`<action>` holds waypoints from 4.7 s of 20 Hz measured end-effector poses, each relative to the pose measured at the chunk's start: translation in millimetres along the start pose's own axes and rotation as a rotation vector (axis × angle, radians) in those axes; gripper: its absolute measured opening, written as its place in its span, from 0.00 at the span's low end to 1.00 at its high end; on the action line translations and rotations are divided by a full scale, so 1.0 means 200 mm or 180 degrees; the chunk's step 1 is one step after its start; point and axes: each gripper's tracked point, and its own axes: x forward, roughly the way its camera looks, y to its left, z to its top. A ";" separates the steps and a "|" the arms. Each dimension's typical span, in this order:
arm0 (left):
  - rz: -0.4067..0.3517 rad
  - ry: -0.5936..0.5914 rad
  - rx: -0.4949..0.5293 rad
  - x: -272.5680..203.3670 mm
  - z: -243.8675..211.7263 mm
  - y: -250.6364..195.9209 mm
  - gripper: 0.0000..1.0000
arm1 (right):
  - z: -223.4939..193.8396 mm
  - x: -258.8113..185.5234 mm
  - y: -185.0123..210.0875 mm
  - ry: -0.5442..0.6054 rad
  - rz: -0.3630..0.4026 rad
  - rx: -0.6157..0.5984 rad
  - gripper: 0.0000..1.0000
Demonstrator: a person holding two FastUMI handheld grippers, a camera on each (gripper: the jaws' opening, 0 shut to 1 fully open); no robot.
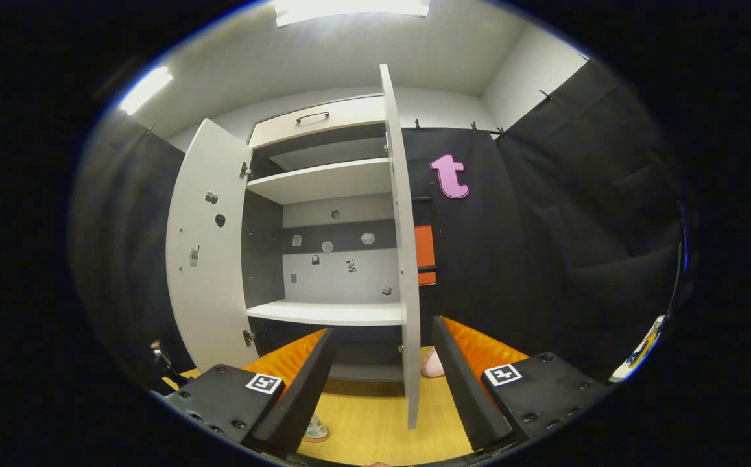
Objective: Grasp the bottle in the cabinet with the left hand and place it on the coaster, then close the right door with the right hand and the left door with the left hand.
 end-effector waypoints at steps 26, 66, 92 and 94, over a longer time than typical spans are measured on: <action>0.0659 -0.0344 0.0130 -0.19 1.05 0.65 0.95 | 0.48 0.61 -0.57 0.0021 -0.0675 -0.0012 0.97; 0.1375 -0.0570 0.0373 -0.67 1.65 0.70 0.95 | 0.14 0.71 0.40 0.0138 0.0676 -0.0143 0.97; 0.1507 -0.0220 0.0835 -0.12 1.61 1.08 0.92 | 0.15 0.35 0.33 -0.0043 0.0615 -0.0099 0.97; 0.1406 -0.0182 0.0766 -0.09 1.59 1.03 0.96 | 0.14 0.34 0.32 -0.0009 0.0593 -0.0101 0.97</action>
